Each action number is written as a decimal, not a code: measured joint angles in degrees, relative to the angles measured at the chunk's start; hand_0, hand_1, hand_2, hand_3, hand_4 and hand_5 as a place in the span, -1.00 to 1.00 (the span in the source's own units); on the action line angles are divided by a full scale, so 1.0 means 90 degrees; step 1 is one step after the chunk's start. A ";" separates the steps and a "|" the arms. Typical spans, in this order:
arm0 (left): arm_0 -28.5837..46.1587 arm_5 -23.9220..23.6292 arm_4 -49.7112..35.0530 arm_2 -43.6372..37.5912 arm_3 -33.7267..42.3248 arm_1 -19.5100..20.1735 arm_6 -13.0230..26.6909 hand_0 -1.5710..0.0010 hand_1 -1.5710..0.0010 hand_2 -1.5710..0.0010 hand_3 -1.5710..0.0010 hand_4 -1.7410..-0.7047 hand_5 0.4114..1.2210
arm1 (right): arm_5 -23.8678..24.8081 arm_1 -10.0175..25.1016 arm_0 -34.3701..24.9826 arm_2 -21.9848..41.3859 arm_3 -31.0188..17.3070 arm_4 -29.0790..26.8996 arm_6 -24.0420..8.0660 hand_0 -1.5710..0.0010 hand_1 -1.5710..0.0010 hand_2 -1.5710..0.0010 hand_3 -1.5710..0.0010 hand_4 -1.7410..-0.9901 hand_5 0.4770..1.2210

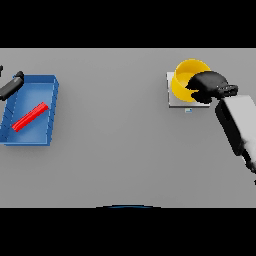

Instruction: Pick up the red beaker and tilt it to pour out 1 green nut into yellow bowl. Pick up the yellow bowl and place it on the metallic measuring scale.

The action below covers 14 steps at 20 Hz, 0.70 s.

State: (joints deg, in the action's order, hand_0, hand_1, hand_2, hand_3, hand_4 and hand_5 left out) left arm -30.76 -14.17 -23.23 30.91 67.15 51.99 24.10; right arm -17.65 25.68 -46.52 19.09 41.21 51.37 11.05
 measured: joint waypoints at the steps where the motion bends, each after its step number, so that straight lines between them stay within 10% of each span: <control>1: -0.0058 0.0015 -0.0006 0.0008 -0.0013 -0.0036 0.0043 1.00 1.00 1.00 1.00 0.95 -0.23 | -0.0048 -0.0012 0.0020 -0.0047 0.0027 -0.0035 0.0009 -0.15 -0.46 -0.51 -0.19 -0.78 0.79; 6: -0.0073 0.0073 -0.0030 0.0012 -0.0098 -0.0134 -0.0061 1.00 1.00 1.00 1.00 0.96 -0.26 | -0.0297 0.0010 -0.0011 -0.0091 0.0029 -0.0105 -0.0132 0.62 0.39 0.23 0.28 -0.40 0.14; 14: -0.0007 0.0029 0.0010 0.0021 -0.0074 -0.0096 -0.0116 1.00 1.00 1.00 1.00 0.97 -0.30 | -0.0442 0.0046 -0.0093 0.0067 -0.0108 0.0034 -0.0070 0.94 0.90 0.84 0.62 -0.12 -0.21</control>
State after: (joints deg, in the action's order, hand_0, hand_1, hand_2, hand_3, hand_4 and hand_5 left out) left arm -30.83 -13.92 -23.14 31.10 66.48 51.13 23.06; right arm -21.63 26.10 -47.36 19.69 40.23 51.68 10.42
